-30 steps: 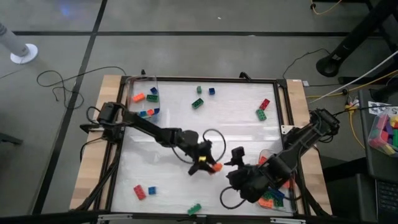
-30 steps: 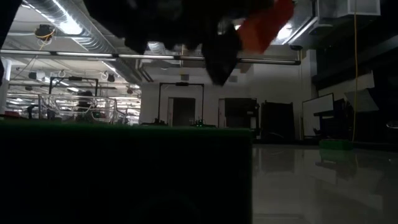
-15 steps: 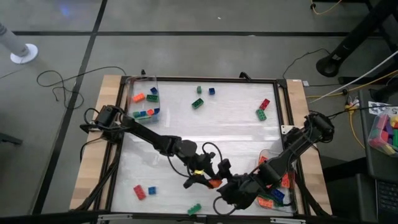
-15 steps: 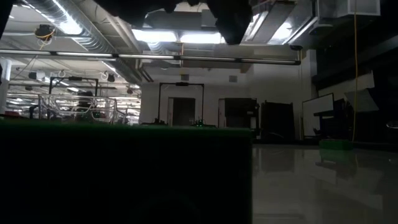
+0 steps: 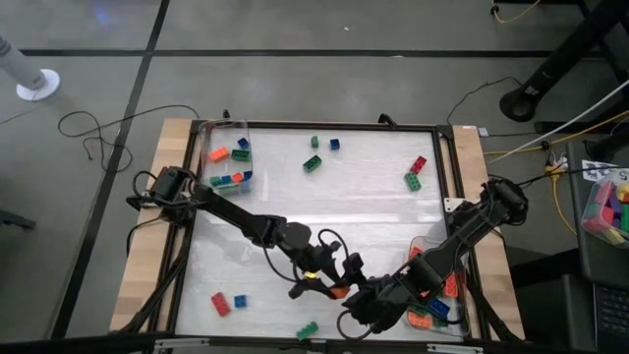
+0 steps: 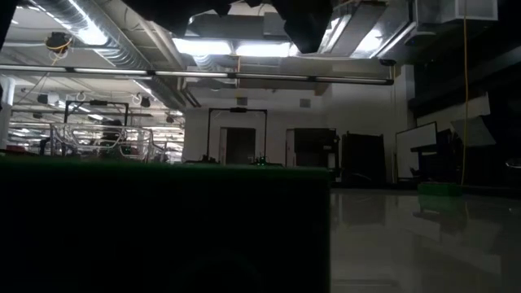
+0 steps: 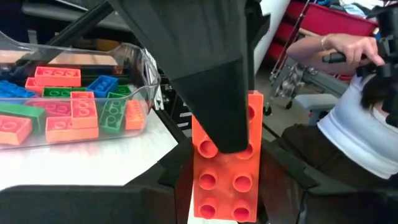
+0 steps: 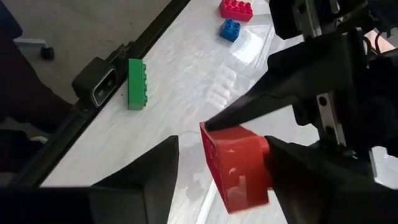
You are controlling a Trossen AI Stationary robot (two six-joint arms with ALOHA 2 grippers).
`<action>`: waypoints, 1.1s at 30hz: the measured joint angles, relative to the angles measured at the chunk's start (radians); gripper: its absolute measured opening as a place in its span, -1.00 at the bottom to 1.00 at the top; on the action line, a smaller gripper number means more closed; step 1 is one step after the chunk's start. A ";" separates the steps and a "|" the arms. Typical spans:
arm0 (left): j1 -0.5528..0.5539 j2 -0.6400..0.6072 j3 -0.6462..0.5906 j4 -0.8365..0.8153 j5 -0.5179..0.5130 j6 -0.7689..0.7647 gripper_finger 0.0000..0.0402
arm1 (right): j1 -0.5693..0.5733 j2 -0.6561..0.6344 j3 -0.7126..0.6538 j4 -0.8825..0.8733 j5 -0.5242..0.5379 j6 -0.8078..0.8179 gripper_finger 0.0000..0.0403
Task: Sort blocks by size
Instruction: Put the 8 stud orange game piece into the bottom transparent bin
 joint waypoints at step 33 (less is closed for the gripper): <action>0.141 -0.119 0.000 -0.498 -0.055 0.039 0.16 | 0.069 -0.155 0.001 -0.514 -0.089 0.562 -0.54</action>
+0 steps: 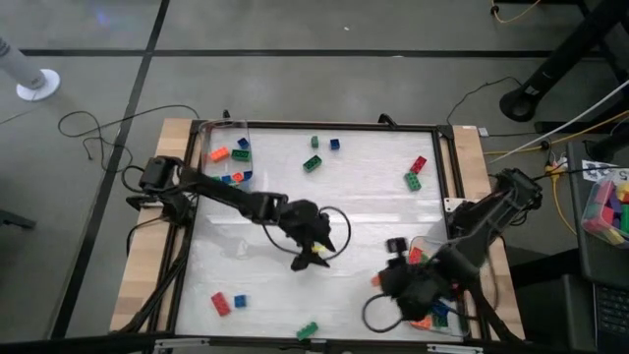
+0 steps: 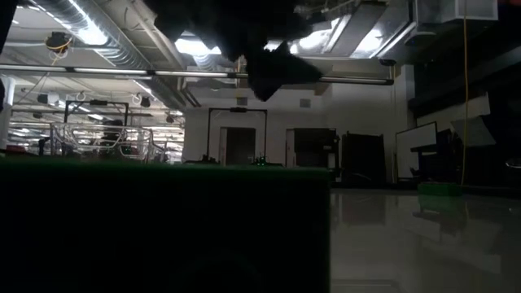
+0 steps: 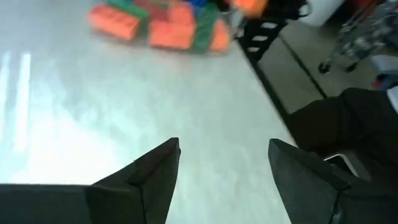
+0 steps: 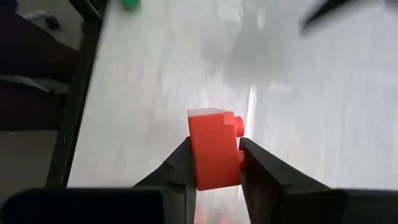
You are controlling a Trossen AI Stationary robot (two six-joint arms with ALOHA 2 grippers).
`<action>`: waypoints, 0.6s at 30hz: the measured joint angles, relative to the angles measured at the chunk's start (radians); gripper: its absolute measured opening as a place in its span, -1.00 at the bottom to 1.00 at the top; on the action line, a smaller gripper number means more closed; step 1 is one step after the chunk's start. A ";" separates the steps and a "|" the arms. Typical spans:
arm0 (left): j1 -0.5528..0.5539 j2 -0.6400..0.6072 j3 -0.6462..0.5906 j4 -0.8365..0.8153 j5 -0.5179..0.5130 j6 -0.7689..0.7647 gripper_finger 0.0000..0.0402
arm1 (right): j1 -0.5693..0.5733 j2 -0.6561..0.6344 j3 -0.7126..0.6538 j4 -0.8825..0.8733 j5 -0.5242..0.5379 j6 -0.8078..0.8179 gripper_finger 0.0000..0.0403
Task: Sort blocks by size
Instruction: Put the 8 stud orange game piece into the bottom transparent bin
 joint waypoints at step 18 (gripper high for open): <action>0.018 -0.163 0.000 -0.951 0.000 -0.296 0.14 | 0.289 -0.025 -0.101 -0.396 -0.037 0.738 -0.44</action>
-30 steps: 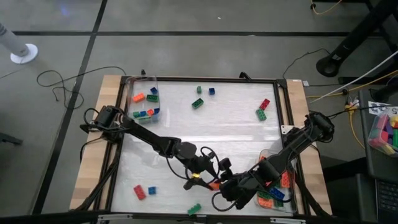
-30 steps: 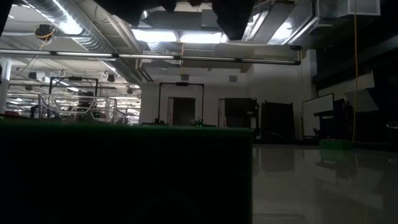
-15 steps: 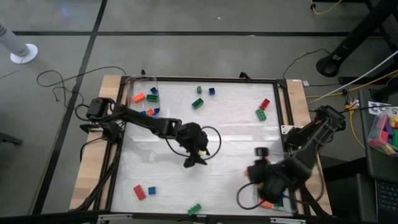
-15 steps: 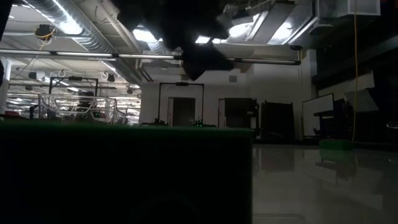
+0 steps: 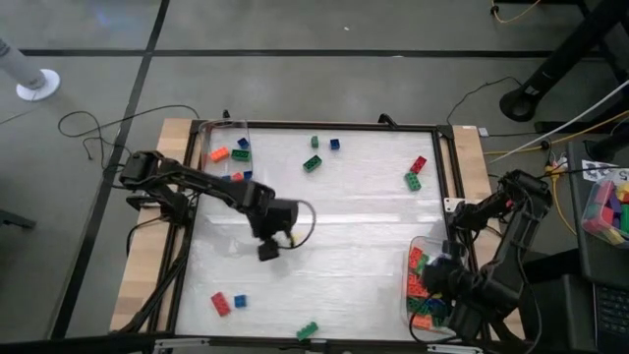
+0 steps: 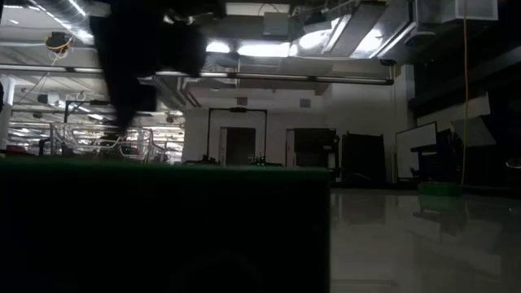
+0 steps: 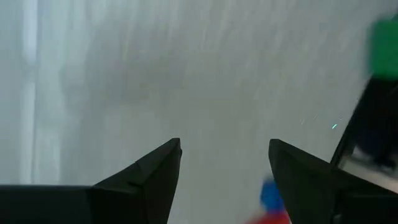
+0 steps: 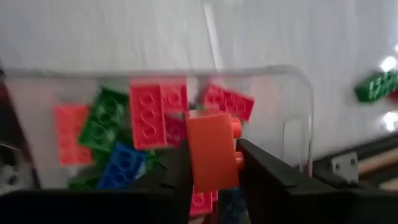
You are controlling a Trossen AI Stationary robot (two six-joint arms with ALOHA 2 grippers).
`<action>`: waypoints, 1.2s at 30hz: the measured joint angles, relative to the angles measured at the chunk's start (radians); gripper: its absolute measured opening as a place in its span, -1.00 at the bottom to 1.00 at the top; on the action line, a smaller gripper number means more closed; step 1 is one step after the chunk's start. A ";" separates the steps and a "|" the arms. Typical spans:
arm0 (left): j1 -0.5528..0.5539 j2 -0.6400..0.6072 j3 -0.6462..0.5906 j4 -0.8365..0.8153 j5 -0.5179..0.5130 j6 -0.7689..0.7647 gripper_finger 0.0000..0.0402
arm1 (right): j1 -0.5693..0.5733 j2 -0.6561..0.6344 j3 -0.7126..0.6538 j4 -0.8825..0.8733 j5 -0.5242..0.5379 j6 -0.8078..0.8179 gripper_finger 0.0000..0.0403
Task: Sort blocks by size
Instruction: Put the 8 stud orange game piece into the bottom transparent bin, then put the 8 stud green game piece into the bottom transparent bin
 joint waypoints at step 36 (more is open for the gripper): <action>0.221 -0.316 -0.027 -0.293 -0.911 0.290 0.14 | -0.035 0.000 -0.200 0.122 0.057 0.030 -0.15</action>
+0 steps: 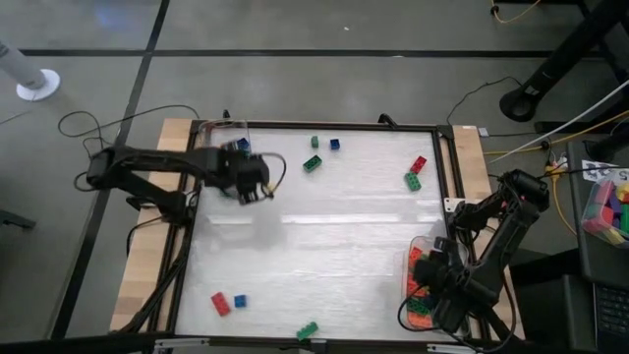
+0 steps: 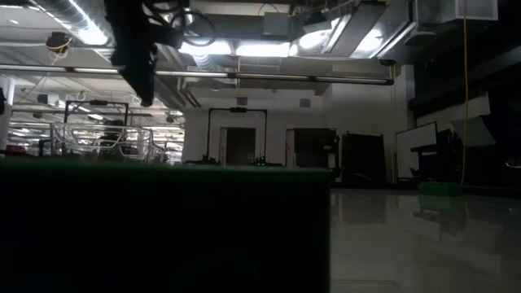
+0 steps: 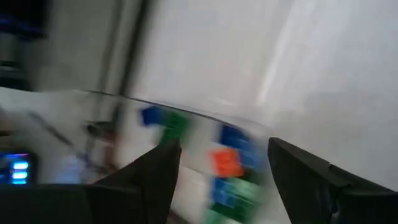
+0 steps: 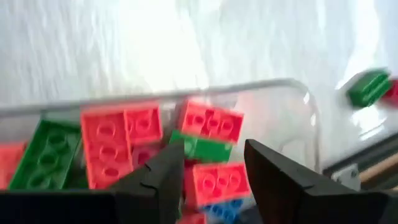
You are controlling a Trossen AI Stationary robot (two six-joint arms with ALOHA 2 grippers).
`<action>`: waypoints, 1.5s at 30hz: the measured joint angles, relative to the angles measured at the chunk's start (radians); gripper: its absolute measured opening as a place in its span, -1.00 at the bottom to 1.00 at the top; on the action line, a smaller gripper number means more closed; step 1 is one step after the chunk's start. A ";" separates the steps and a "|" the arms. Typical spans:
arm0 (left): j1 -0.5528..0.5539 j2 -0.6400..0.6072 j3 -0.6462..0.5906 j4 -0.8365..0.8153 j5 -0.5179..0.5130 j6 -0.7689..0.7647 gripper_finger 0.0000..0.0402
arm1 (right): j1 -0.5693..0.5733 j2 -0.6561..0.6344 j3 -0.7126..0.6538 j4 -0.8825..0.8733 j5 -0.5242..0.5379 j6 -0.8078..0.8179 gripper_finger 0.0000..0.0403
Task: Sort blocks by size
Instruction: Put the 8 stud green game piece into the bottom transparent bin
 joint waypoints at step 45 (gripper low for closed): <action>0.829 0.457 0.000 0.199 0.281 0.772 0.14 | -0.600 0.000 0.001 0.192 0.242 -1.017 -0.16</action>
